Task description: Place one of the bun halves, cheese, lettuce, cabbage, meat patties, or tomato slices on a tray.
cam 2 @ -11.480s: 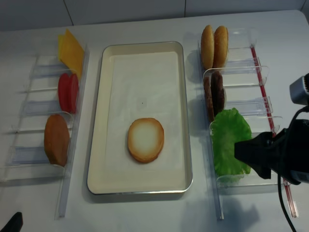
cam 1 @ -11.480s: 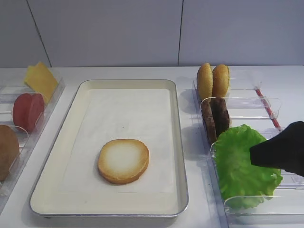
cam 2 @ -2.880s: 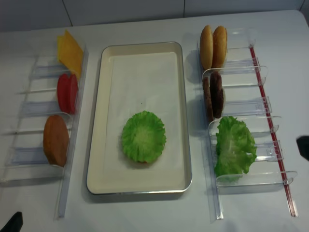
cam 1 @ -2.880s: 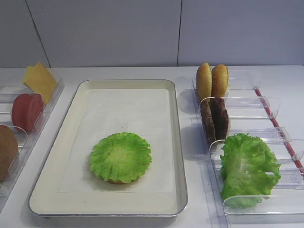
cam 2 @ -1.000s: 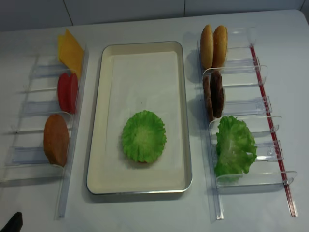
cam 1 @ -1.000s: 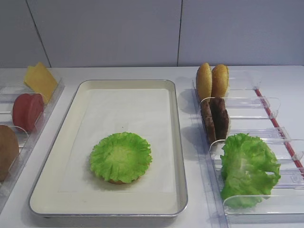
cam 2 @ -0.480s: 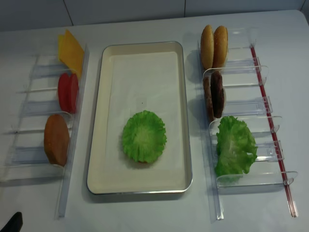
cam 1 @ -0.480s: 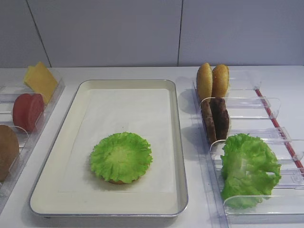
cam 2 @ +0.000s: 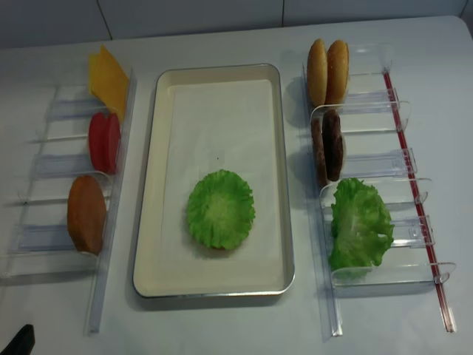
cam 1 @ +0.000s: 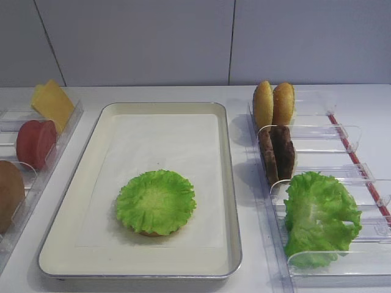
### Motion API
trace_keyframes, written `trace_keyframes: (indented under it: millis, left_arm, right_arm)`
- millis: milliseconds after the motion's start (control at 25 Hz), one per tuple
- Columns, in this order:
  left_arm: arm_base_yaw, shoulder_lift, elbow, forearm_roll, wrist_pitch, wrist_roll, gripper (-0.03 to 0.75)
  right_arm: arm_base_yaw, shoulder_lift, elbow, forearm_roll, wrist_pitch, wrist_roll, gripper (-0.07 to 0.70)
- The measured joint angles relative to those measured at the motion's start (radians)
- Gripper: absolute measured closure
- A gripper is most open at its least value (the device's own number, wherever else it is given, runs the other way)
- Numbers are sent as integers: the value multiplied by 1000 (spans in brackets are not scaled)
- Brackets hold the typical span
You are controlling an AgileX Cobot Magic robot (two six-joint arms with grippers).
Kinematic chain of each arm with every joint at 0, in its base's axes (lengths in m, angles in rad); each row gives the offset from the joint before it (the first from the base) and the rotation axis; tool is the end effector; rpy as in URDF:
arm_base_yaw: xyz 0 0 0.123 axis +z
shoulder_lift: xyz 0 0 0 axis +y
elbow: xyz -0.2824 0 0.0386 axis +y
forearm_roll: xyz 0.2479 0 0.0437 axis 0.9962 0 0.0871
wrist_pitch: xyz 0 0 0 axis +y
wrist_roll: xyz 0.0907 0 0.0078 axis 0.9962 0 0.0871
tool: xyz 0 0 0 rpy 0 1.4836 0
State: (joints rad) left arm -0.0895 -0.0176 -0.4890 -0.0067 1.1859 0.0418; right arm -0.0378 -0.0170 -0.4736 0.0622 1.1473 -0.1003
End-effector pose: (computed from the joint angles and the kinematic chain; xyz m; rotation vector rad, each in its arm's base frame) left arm -0.0120 0.0005 0.2642 0.1428 2.1584 -0.0356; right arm -0.0082 0.0055 0.2631 -0.0727 2.1373 -0.0053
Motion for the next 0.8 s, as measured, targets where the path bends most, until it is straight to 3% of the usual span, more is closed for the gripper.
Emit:
trace_keyframes:
  millis: [800]
  left_arm:
    - [0,0,0,0,0,0,368]
  right_arm:
    - [0,0,0,0,0,0,179]
